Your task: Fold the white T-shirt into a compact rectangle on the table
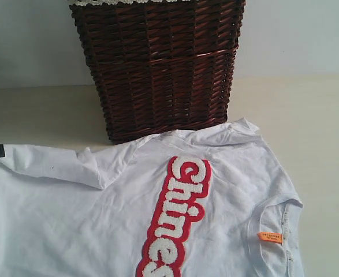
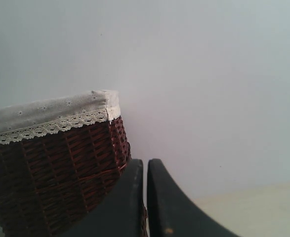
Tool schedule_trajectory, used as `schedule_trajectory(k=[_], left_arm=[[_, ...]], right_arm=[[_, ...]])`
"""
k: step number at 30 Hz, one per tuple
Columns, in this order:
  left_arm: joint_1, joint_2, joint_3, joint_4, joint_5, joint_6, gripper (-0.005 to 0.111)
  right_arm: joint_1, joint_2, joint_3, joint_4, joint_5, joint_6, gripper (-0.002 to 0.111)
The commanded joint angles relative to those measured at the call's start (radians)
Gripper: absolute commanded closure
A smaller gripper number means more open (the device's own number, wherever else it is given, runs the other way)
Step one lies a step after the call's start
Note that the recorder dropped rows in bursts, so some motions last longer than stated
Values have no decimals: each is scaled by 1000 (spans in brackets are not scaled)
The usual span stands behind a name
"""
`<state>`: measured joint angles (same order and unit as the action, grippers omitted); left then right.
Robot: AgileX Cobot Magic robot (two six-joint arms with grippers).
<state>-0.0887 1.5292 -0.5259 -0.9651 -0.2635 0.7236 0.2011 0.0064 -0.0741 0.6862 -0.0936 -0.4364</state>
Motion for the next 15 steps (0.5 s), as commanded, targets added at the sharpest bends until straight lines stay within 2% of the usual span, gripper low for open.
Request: schedule_trajectory(k=[1, 2, 4, 7, 15], left_arm=[[-2, 1, -1, 12, -67, 6, 107], [-2, 1, -13, 17, -145, -1, 107], [-2, -11, -59, 29, -183, 13, 107], [-2, -37, -106, 154, -101, 58, 107], [-2, -38, -110, 54, -75, 75, 107]], right_arm=[[-7, -6, 9, -7, -22, -6, 104], [-7, -6, 9, -7, -22, -6, 104], [-7, -6, 9, -7, -22, -6, 104], [-7, -6, 9, -7, -22, -6, 104], [-7, -6, 9, -7, -14, -6, 104]])
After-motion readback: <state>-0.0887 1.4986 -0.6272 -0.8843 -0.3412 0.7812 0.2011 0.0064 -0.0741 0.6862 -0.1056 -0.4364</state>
